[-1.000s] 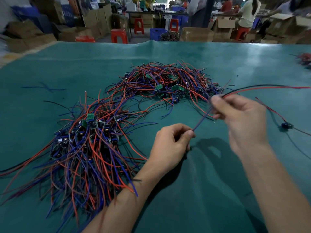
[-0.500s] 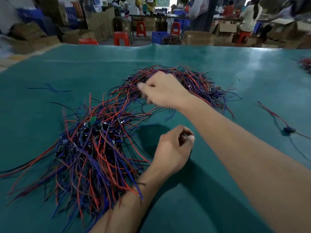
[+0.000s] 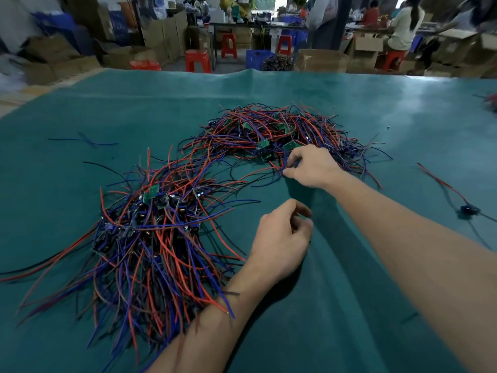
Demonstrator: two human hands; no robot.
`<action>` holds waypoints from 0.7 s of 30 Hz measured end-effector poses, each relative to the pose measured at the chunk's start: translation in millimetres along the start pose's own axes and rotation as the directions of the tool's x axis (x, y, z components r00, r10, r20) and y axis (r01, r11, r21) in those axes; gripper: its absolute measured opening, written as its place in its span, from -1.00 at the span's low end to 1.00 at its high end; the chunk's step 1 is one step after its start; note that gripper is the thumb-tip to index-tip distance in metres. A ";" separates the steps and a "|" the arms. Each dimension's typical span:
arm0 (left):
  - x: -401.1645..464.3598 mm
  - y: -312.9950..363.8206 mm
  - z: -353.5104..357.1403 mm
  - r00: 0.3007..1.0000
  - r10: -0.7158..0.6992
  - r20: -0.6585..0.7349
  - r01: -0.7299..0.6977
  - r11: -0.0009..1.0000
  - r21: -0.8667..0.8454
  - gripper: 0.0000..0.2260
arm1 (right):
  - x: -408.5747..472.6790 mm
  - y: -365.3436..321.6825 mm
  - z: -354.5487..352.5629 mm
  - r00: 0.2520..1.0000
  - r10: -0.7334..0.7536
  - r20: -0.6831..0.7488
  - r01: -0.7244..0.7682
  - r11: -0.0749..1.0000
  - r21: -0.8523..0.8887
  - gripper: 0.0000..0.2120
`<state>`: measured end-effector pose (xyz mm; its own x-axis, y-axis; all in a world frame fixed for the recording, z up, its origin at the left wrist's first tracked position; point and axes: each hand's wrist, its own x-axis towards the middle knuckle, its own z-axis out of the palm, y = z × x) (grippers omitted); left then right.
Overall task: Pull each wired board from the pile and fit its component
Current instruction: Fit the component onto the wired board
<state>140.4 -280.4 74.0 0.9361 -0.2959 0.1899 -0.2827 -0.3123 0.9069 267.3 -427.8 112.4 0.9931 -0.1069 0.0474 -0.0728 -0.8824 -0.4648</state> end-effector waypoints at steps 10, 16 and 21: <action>3.9 -8.3 2.2 0.999 -0.029 -0.034 0.026 0.997 -0.071 -0.88 | -102.4 21.6 -42.6 1.000 -0.003 -0.007 0.007 0.489 0.872 -0.81; 4.7 -4.2 6.7 0.994 -0.051 -0.092 0.022 0.957 -0.289 -0.82 | -136.8 29.1 -39.0 0.996 0.005 0.091 -0.091 -0.021 0.996 -0.83; 3.5 -3.9 3.8 0.997 -0.017 -0.074 -0.005 0.956 -0.294 -0.68 | -137.0 33.6 -32.3 0.983 -0.098 0.156 -0.169 -0.146 0.975 -0.84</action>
<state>143.9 -283.7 69.7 0.9539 -0.2224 0.2016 -0.2138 -0.0319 0.9764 125.8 -457.6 118.8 0.9975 0.0528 -0.0459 -0.0683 0.5934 -0.8020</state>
